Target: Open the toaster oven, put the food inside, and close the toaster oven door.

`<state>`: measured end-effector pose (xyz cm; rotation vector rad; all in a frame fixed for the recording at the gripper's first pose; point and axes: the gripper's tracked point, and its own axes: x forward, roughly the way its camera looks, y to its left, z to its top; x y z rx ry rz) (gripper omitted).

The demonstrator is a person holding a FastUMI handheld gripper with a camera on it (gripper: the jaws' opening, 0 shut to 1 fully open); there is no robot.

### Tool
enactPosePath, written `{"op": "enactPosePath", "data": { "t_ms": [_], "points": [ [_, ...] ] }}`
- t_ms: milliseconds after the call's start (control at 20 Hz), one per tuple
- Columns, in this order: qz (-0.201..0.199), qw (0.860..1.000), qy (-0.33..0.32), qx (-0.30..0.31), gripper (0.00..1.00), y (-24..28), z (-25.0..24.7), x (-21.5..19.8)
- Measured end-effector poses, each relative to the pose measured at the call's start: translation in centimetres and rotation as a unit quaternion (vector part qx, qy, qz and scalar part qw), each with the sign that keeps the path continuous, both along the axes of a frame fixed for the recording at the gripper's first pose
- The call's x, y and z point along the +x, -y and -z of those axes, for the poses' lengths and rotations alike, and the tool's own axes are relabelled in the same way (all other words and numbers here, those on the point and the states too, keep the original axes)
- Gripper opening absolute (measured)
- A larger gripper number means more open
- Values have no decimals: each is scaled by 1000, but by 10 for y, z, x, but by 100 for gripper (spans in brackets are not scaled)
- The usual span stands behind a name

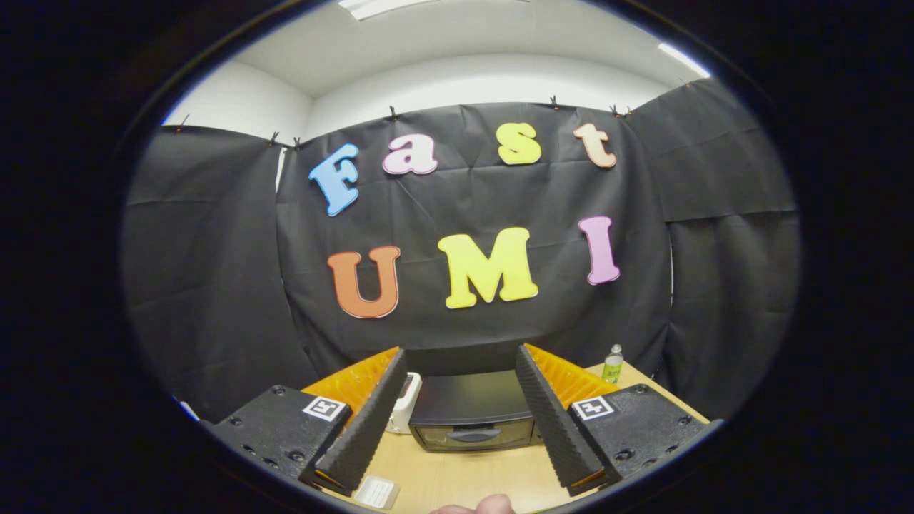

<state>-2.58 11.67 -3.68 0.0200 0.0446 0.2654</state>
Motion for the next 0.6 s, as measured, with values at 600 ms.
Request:
{"op": "enactPosePath", "data": {
  "t_ms": [600],
  "points": [
    [1, 1000, -1, 3, 100, -2, -3, 6]
  ]
}}
